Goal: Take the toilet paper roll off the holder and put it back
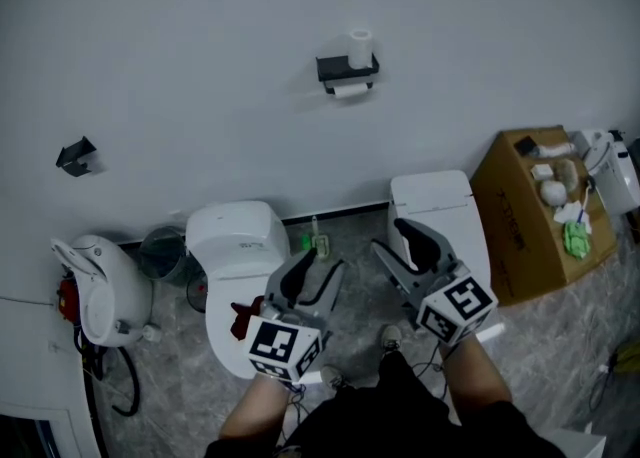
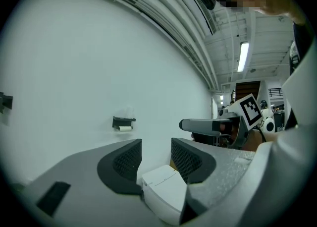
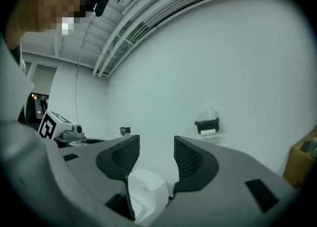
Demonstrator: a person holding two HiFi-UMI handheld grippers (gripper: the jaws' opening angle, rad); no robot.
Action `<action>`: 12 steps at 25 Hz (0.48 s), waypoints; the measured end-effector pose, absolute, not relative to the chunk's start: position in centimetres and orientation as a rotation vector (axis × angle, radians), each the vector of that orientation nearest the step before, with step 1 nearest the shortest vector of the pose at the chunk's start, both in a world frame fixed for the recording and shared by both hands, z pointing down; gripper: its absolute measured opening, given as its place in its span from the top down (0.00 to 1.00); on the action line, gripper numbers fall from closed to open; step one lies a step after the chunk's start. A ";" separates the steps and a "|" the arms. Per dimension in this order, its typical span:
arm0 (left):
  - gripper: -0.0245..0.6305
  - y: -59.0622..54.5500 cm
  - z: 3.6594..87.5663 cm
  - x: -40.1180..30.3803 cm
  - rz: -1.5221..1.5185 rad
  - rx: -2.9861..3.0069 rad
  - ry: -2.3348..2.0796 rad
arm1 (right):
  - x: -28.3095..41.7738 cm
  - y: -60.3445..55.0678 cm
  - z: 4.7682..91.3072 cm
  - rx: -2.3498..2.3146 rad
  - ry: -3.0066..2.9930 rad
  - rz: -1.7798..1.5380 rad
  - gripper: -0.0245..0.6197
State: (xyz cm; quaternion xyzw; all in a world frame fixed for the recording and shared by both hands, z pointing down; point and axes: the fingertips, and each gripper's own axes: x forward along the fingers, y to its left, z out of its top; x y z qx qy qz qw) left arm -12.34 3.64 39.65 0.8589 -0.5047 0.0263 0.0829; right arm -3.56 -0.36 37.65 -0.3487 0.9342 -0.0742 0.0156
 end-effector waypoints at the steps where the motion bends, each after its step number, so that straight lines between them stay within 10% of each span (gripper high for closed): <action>1: 0.69 3.0 39.6 -12.0 0.080 2.558 -1.519 | -3.3 -1.1 37.7 -1.071 2.908 -0.235 0.62; 12: 0.67 -6.3 37.9 -4.8 0.082 2.514 -1.668 | 3.1 -11.5 36.5 -0.879 2.918 -0.236 0.59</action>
